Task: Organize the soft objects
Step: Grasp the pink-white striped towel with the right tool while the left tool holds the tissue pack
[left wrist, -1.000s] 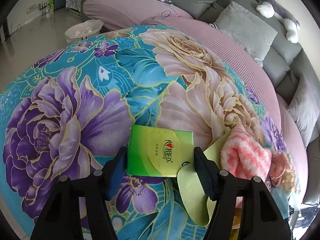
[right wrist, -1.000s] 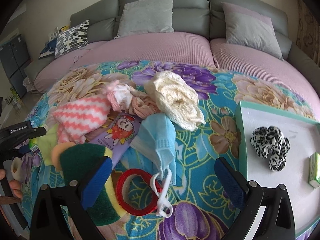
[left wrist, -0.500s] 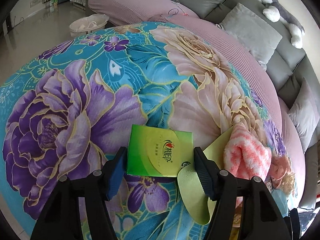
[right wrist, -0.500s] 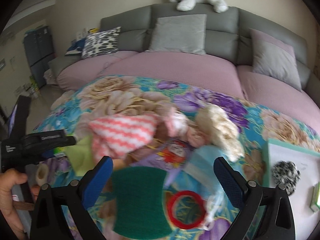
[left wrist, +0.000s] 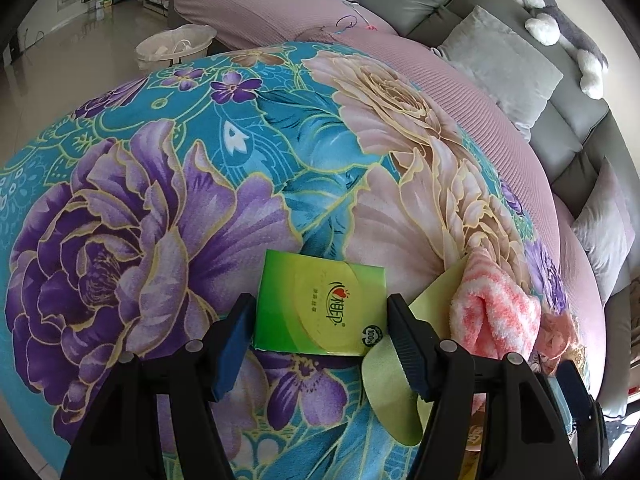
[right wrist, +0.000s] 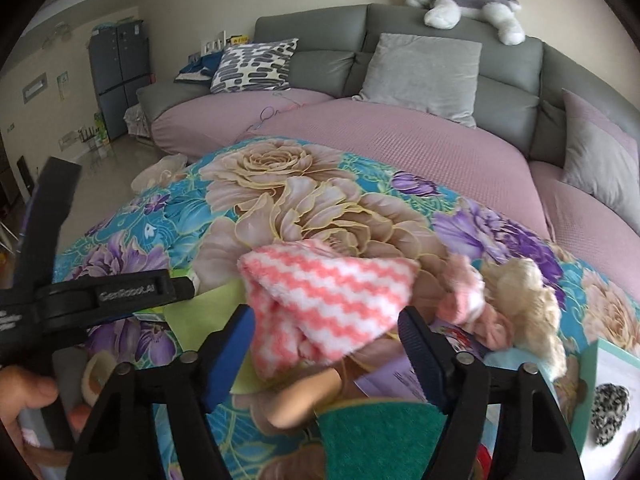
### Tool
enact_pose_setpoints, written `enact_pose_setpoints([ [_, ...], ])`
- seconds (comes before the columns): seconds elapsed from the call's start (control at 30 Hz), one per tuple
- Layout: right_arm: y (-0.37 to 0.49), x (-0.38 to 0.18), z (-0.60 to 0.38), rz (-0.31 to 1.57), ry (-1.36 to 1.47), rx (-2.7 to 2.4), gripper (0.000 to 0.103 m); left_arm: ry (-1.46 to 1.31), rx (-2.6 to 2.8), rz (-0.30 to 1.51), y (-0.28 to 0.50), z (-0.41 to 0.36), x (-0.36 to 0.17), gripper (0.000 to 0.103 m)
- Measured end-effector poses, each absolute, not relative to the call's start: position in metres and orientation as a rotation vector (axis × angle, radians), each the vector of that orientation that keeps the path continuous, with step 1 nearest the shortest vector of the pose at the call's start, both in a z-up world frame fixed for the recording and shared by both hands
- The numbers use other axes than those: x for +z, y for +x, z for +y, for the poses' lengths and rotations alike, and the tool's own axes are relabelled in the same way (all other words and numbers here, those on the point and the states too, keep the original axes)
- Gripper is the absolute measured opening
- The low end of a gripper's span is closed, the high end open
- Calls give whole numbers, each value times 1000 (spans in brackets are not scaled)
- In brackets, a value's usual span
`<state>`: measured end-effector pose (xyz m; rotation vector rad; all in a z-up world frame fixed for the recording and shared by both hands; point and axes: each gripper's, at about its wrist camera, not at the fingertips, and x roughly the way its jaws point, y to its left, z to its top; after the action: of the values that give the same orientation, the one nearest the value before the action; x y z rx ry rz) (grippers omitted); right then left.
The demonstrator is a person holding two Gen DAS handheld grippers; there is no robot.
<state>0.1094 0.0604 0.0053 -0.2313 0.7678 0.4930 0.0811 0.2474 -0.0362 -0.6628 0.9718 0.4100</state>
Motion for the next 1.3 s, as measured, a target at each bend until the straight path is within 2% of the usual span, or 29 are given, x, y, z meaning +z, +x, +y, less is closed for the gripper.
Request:
enact_pose_setpoints([
  [0.1,115,-5,68,799,-247,489,69,-665,405,973,80,250,-37,68],
  [0.17,119,-12,70,824,-243,482,60,-659,408,978,81,250,-38,68],
  [0.3,125,-20,69,846,-226,466,49,-633,416,987,82,246,-38,68],
  [0.5,131,-27,67,859,-201,458,27,-581,429,1008,87,241,-40,68],
  [0.57,130,-25,65,853,-188,456,14,-555,434,1016,89,239,-40,68],
  [0.87,122,-1,46,786,-141,436,10,-518,455,1025,92,235,-42,68],
  [1.3,106,46,7,668,-89,363,10,-450,479,1046,99,229,-45,67],
])
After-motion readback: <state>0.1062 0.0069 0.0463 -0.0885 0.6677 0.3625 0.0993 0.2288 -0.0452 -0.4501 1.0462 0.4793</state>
